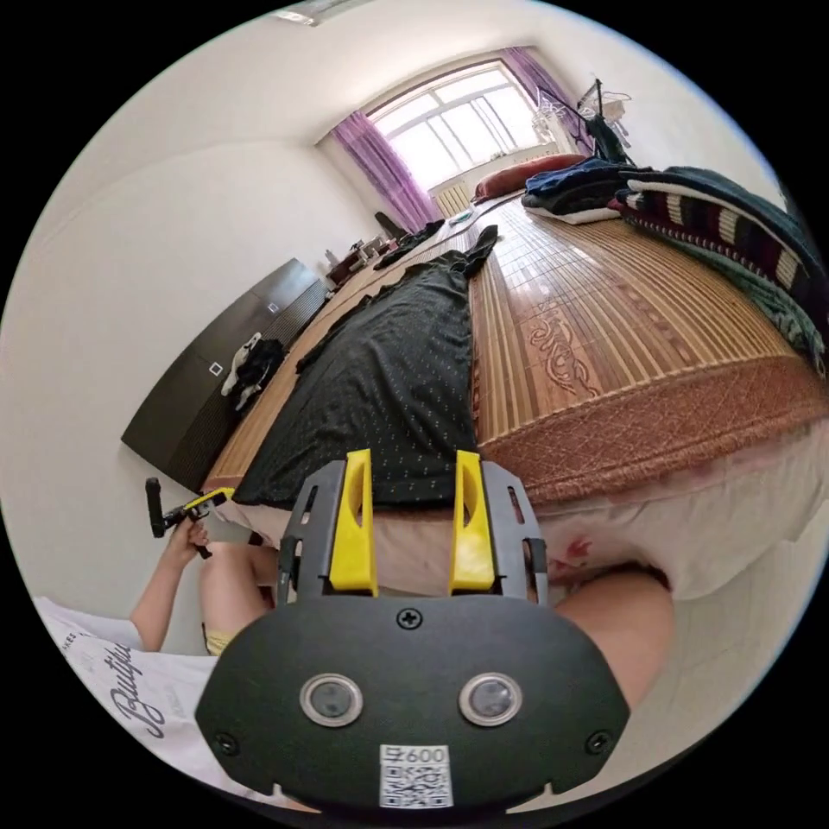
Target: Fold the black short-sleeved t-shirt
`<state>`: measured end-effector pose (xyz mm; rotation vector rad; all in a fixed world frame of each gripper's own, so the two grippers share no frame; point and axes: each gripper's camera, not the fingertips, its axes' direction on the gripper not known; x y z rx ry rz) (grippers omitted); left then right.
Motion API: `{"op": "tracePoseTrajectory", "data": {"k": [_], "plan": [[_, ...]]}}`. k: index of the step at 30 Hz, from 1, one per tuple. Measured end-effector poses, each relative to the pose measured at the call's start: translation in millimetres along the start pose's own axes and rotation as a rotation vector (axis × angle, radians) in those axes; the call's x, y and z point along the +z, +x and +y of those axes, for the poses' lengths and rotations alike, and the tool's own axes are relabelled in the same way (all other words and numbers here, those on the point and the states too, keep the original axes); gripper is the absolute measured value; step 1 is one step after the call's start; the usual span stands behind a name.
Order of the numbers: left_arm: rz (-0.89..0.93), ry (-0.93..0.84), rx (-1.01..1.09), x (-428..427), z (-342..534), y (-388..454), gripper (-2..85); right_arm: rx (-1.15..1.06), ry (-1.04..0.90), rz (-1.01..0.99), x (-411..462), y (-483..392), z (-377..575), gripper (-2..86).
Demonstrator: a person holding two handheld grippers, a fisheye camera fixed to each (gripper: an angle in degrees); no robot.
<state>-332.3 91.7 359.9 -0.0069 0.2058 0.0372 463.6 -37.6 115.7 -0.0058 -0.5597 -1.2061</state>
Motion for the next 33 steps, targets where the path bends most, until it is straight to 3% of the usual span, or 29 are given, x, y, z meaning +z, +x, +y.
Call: {"op": "tracePoseTrajectory", "data": {"k": [2, 4, 8, 13, 16, 28, 31, 33], "plan": [[0.172, 0.051, -0.214, -1, 17, -54, 7.0, 0.034, 0.019, 0.02, -14, 15, 15, 11.7], [0.385, -0.018, -0.284, 19, 30, -101, 7.2, 0.03, -0.004, 0.05, -17, 20, 21, 11.2], [0.429, -0.144, -0.272, 50, 41, -135, 6.9, -0.055, -0.06, 0.19, -11, 10, 30, 10.4], [0.37, -0.117, -0.275, 64, 59, -167, 3.2, -0.063, -0.217, 0.19, 15, 21, 34, 4.7], [0.418, -0.053, -0.282, 62, 76, -182, 2.2, -0.105, -0.173, 0.264, 10, 25, 44, 0.6], [0.665, 0.132, -0.328, 51, 109, -255, 1.2, 0.144, -0.032, -0.166, -41, 94, 77, -0.8], [0.741, 0.15, -0.391, 57, 125, -273, 1.1, 0.15, -0.077, -0.088, -43, 98, 94, -0.9], [0.642, 0.041, -0.313, 62, 137, -268, 1.0, 0.121, -0.134, 0.047, -39, 96, 104, -0.9]]}}
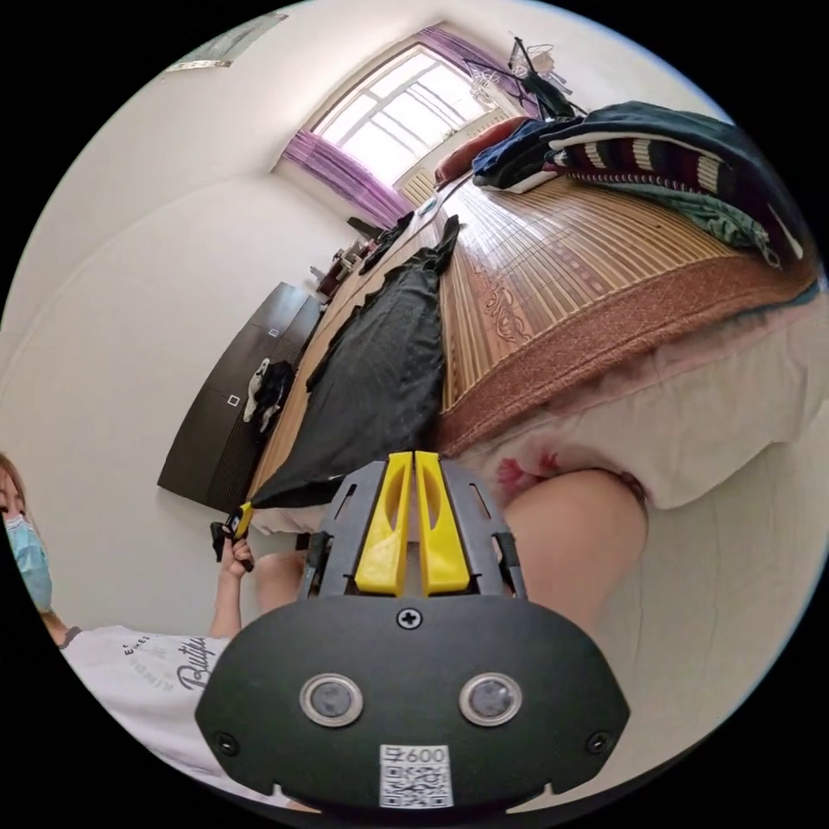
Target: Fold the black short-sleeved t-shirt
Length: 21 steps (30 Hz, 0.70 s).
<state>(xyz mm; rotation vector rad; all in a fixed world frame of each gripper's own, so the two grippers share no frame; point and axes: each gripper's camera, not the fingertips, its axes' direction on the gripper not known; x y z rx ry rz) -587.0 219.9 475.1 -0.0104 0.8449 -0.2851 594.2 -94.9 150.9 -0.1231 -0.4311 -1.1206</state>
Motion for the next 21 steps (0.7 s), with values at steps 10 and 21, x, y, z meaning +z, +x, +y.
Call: {"op": "tracePoseTrajectory", "data": {"k": [10, 21], "plan": [[-0.354, -0.189, 0.023, 41, 54, 2, 0.3, -0.099, -0.137, 0.248, 61, -32, 51, -0.9], [-0.582, 0.099, 0.478, 97, 127, 119, 0.3, -0.265, 0.421, 0.349, 69, -109, 158, -0.8]]}}
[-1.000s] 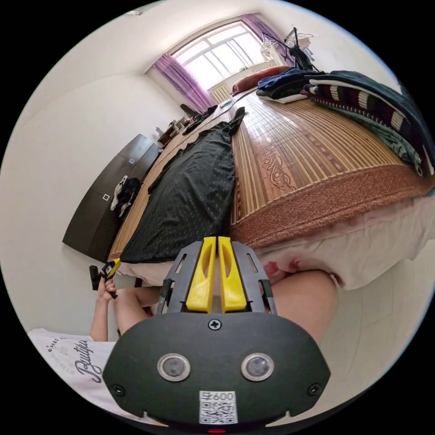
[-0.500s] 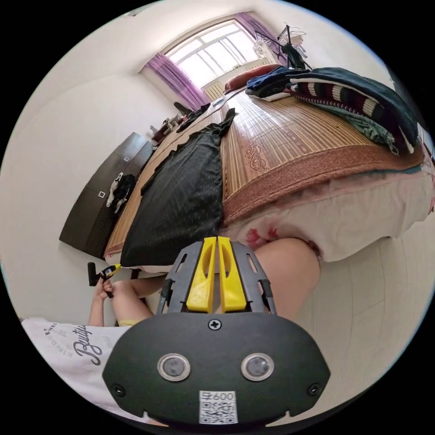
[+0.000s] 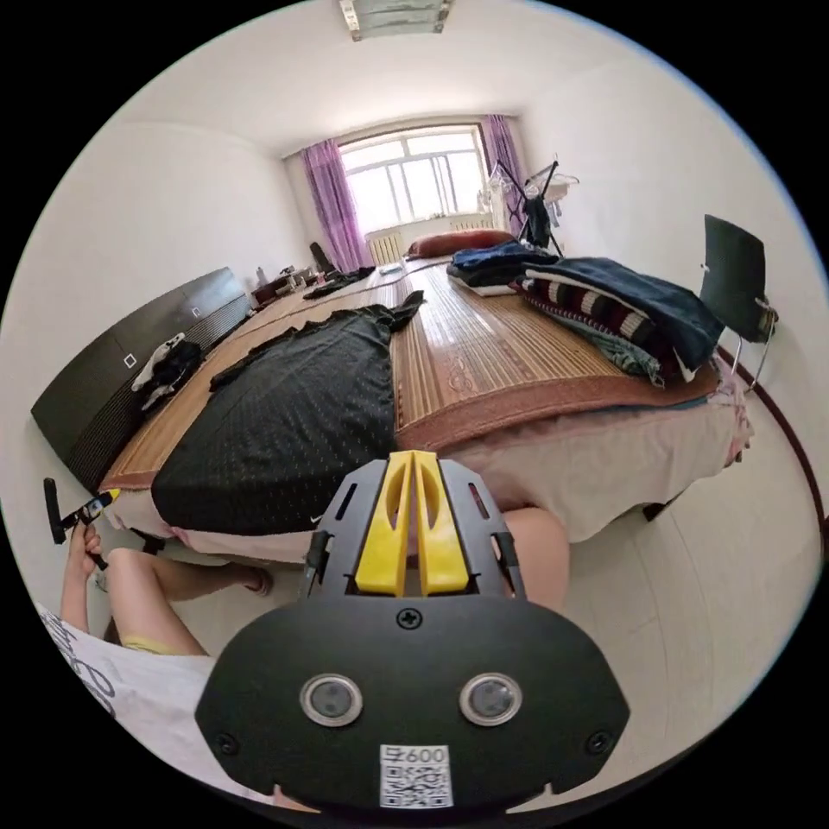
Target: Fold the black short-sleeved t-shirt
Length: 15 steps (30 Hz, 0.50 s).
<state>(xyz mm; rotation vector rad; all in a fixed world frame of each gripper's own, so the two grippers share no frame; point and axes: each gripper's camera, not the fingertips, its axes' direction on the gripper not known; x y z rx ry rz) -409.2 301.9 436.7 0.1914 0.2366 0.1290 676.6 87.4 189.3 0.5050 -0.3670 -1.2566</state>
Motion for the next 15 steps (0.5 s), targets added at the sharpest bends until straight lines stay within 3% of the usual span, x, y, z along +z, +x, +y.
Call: {"op": "tracePoseTrajectory", "data": {"k": [3, 6, 8, 10, 13, 15], "plan": [[0.045, 0.221, 0.08, 11, 5, 65, 0.3, -0.144, 0.307, -0.075, -13, -70, 32, -0.8], [-0.042, 0.421, 0.311, 29, 21, 144, 0.3, -0.33, 0.517, 0.105, 0, -144, 66, -0.8], [-0.222, 0.446, 0.357, 58, 32, 186, 0.4, -0.319, 0.469, 0.156, 32, -172, 76, -0.8], [-0.346, 0.39, 0.22, 101, 37, 208, 0.3, -0.278, 0.353, 0.03, 67, -171, 80, -0.8], [-0.29, 0.231, 0.11, 141, 39, 209, 0.3, -0.174, 0.03, 0.055, 126, -161, 83, -0.9], [-0.207, 0.076, 0.095, 178, 50, 209, 0.3, -0.179, -0.03, 0.117, 140, -162, 100, -0.9]]}}
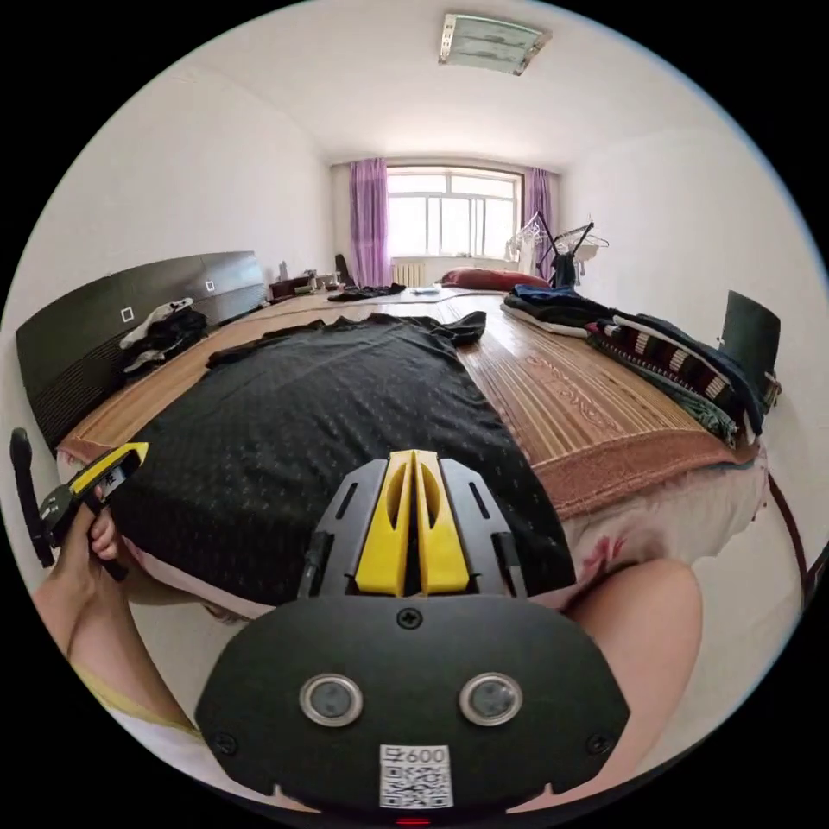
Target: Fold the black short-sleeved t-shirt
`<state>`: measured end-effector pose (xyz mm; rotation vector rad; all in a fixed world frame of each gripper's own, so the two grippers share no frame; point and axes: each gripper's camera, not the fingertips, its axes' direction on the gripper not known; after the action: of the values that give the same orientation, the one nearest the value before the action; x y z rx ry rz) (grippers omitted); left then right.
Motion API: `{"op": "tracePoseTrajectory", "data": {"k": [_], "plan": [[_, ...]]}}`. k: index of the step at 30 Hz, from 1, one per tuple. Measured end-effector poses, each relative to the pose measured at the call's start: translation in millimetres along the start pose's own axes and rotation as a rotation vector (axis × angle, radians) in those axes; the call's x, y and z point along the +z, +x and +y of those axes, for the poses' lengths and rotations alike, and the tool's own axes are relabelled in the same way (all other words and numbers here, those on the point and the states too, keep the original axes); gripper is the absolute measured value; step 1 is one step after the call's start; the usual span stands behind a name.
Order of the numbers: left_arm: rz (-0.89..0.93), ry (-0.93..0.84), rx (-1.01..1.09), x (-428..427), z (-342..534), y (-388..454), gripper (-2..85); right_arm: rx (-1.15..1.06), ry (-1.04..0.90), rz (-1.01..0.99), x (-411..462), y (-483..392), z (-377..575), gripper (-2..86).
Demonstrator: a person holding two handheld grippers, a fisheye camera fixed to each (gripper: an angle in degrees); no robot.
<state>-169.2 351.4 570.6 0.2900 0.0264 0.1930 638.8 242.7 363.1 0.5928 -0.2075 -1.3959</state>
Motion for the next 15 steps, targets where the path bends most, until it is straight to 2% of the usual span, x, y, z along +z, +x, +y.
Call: {"op": "tracePoseTrajectory", "data": {"k": [1, 2, 3, 5, 11, 15], "plan": [[0.003, 0.086, -0.007, 5, 16, 5, 0.3, -0.015, 0.063, 0.003, 1, -5, 19, -0.9], [0.013, 0.112, -0.035, 6, 21, 5, 0.3, -0.026, 0.187, 0.017, 0, -12, 43, -0.9], [0.026, 0.121, -0.131, 9, 24, 6, 0.3, -0.047, 0.223, 0.029, 3, -17, 55, -0.9], [-0.01, 0.134, -0.137, 13, 27, 20, 0.3, -0.148, 0.317, 0.108, 10, -41, 82, -0.9], [-0.219, 0.177, 0.165, 28, 37, 85, 0.2, -0.031, 0.366, 0.078, 19, -52, 101, -0.9], [-0.186, 0.194, 0.128, 36, 42, 94, 0.3, -0.061, 0.407, 0.08, 25, -62, 114, -0.9]]}}
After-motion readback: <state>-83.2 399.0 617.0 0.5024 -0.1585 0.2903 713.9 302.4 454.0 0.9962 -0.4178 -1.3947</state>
